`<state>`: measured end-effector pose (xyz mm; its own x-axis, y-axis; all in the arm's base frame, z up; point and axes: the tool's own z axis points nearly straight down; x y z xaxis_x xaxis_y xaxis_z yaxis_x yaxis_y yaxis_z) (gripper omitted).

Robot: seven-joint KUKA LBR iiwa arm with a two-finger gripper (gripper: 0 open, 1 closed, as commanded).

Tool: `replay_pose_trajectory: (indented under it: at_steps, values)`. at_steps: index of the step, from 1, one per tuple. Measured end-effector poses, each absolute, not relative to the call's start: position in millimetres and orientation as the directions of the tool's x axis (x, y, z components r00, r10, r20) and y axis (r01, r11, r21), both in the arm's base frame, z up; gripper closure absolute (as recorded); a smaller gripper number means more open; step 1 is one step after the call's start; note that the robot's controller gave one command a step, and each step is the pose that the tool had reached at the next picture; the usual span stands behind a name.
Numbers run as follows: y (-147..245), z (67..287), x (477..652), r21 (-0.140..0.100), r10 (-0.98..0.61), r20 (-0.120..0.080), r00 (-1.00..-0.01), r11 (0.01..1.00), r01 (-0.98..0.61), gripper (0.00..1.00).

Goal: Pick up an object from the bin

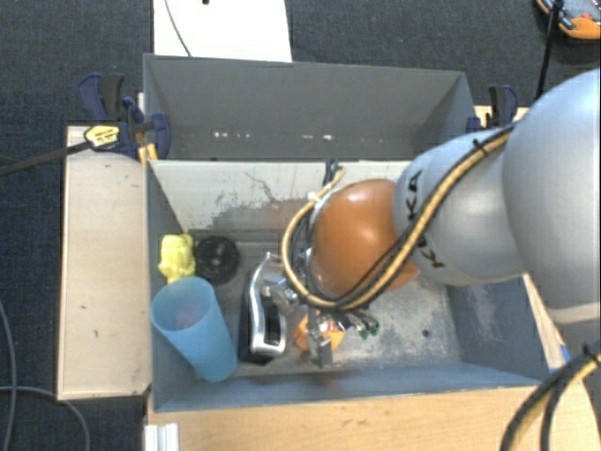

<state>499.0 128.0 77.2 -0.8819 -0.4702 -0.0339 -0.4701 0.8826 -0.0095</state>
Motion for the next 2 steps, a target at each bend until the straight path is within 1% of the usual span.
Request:
replay_pose_trajectory:
  at_steps: [1, 2]
  values:
    - [125.2, 73.8, 485.8, -0.006, -0.429, -0.01, -0.903, 0.903, -0.429, 0.0]
    - [127.5, 72.0, 481.5, -0.004, -0.459, -0.009, -0.888, 0.888, -0.459, 0.0]
